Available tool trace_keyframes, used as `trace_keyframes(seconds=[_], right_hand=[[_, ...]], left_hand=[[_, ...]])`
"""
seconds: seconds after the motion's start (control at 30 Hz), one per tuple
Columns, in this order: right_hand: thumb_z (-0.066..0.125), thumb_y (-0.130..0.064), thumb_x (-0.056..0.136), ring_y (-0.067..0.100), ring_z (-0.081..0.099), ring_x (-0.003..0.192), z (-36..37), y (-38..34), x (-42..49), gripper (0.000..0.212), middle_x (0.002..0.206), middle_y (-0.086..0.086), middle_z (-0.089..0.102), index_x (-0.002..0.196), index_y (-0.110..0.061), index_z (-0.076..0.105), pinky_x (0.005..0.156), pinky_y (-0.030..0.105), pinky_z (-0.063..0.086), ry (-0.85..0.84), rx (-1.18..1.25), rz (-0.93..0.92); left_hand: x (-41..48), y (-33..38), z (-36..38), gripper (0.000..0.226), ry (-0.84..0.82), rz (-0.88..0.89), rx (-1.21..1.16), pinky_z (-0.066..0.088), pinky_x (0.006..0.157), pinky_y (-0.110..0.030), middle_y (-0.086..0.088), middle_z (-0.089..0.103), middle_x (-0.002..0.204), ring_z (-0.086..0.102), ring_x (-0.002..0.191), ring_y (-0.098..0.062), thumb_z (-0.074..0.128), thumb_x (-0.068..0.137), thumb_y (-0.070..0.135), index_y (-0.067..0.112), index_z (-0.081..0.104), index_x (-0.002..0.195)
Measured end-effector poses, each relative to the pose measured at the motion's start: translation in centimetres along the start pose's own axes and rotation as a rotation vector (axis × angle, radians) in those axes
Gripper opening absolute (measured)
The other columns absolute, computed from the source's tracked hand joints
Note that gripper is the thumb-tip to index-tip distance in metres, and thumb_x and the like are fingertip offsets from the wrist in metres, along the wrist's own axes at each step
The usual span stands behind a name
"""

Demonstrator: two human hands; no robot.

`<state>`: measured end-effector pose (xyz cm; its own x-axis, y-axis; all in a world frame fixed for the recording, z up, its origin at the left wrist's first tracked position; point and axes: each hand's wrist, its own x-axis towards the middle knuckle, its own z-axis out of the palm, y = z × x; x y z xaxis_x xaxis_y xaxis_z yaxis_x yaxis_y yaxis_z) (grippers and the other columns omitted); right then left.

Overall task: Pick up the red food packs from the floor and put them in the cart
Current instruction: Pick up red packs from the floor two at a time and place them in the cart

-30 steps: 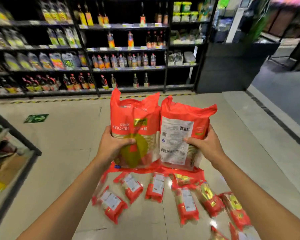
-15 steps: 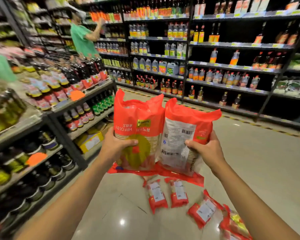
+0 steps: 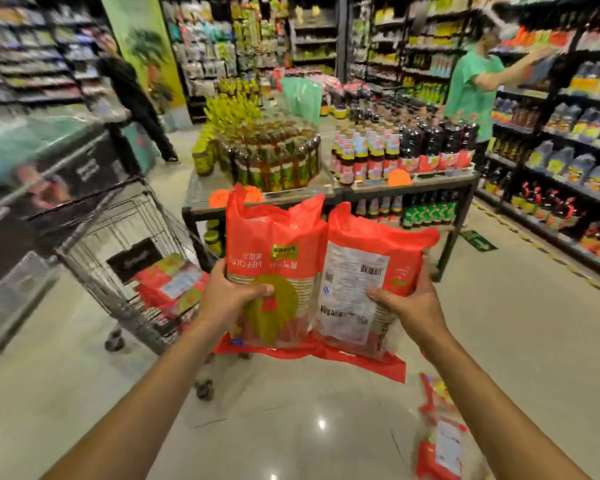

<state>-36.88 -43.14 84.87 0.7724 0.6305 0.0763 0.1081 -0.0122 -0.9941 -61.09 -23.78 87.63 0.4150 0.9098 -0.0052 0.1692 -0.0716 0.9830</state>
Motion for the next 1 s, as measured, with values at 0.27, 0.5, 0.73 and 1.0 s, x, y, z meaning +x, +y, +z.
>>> trace_keyframes(seconds=[0.27, 0.5, 0.73, 1.0], right_hand=[[0.098, -0.02, 0.06, 0.012, 0.076, 0.094, 23.8, -1.8, 0.5, 0.075, 0.108, -0.003, 0.077, 0.124, -0.021, 0.06, 0.084, 0.038, 0.061, -0.274, -0.04, -0.004], [0.092, -0.01, 0.071, 0.005, 0.073, 0.088, 41.7, -4.5, 0.7, 0.064, 0.106, -0.006, 0.074, 0.121, -0.027, 0.057, 0.073, 0.024, 0.055, -0.447, -0.038, -0.031], [0.094, -0.019, 0.07, 0.002, 0.073, 0.089, 52.9, -3.8, 4.1, 0.064, 0.106, -0.008, 0.075, 0.123, -0.026, 0.058, 0.077, 0.027, 0.055, -0.518, -0.086, -0.03], [0.095, -0.017, 0.068, 0.013, 0.073, 0.093, 65.4, -1.6, 13.9, 0.068, 0.106, -0.002, 0.074, 0.124, -0.021, 0.057, 0.081, 0.034, 0.058, -0.53, -0.037, 0.0]], left_hand=[[2.8, -4.9, -21.6, 0.072, 0.242, -0.047, 0.003, 0.057, 0.081, -0.036, 0.004, 0.072, 0.108, 0.069, 0.097, -0.014, 0.096, 0.063, 0.016, 0.02, 0.057, 0.124], [6.1, -7.9, -36.5, 0.075, 0.41, -0.072, 0.005, 0.06, 0.089, -0.042, 0.002, 0.069, 0.117, 0.068, 0.102, -0.016, 0.096, 0.065, 0.023, 0.02, 0.055, 0.129], [12.5, -10.7, -44.7, 0.09, 0.47, -0.132, 0.008, 0.061, 0.088, -0.043, 0.003, 0.071, 0.117, 0.07, 0.103, -0.019, 0.097, 0.05, 0.037, 0.021, 0.056, 0.128], [24.9, -12.5, -49.6, 0.069, 0.524, -0.148, 0.026, 0.053, 0.068, -0.023, 0.002, 0.071, 0.11, 0.069, 0.095, -0.013, 0.095, 0.065, 0.015, 0.018, 0.057, 0.122]])
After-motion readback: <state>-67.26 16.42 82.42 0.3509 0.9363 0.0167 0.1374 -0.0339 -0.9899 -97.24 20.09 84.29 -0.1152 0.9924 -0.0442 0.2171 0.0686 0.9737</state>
